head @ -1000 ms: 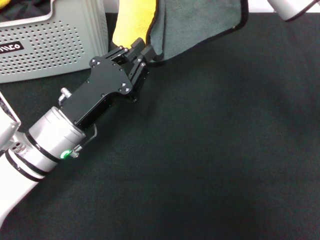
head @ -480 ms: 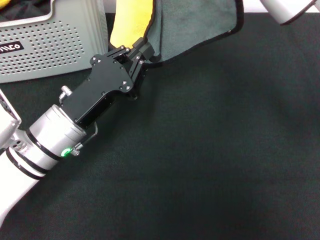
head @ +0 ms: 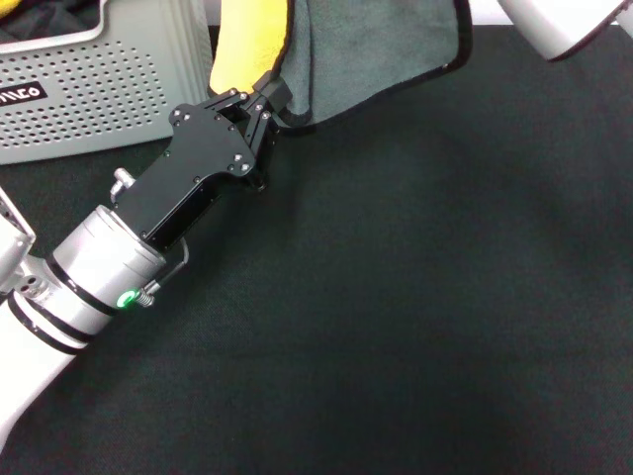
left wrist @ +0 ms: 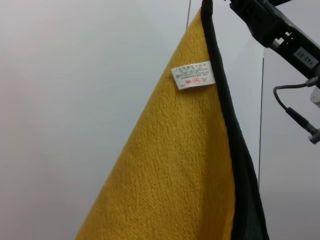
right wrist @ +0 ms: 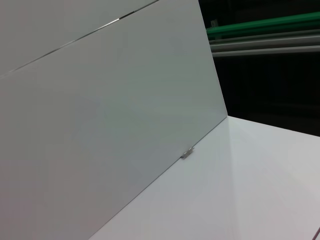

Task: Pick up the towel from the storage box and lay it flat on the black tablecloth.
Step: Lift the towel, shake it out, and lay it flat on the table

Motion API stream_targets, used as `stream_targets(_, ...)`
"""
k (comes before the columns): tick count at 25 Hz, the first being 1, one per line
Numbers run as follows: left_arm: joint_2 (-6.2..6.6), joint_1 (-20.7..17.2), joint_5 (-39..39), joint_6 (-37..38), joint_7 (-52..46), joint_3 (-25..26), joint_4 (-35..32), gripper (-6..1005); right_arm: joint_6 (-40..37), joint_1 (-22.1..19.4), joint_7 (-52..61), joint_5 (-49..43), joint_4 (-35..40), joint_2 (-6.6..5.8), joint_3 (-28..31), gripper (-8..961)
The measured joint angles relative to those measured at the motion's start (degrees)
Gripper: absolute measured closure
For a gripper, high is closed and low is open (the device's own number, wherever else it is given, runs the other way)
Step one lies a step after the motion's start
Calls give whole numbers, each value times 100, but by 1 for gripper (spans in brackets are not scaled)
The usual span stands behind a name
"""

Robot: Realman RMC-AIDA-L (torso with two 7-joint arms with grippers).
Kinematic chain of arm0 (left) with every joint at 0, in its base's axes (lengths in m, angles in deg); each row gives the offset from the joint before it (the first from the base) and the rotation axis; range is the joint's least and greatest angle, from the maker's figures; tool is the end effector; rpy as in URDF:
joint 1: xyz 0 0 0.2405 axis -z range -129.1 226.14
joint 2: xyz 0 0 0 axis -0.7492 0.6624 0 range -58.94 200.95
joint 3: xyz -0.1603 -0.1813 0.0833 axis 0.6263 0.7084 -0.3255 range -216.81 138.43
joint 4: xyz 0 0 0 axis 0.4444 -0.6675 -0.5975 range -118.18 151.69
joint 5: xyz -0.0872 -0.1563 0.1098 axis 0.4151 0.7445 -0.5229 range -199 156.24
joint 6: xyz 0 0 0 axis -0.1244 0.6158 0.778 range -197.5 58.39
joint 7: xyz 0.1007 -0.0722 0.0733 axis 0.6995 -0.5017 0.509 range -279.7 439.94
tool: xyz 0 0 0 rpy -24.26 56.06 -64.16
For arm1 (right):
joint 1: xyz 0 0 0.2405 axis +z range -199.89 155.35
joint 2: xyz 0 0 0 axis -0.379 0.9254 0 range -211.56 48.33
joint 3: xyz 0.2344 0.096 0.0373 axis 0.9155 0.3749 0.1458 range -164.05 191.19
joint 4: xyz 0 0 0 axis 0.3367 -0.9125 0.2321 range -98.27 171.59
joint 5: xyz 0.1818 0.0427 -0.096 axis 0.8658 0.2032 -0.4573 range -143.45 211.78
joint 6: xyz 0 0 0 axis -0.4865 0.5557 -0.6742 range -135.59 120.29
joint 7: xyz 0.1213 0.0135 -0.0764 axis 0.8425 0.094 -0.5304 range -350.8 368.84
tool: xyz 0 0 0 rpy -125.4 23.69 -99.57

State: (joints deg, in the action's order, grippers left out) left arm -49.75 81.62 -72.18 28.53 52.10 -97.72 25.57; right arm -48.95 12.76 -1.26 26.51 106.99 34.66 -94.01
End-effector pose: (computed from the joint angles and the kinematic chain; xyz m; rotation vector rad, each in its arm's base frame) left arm -0.2428 0.2881 -0.0474 -2.0221 -0.4018 -1.3242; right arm -0.0182 0.3683 0.0184 -1.6804 -0.7736 1.0033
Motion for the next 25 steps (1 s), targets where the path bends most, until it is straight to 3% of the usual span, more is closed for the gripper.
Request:
stream_targets(15,0,-102,26,197,41,0,-35,973,1,-100,0,0,-4,0,-63,947)
stream_targets(25,19,-554,-55,854,2,-61,-613,992,120,-516,0,-54,30,0,-313,947)
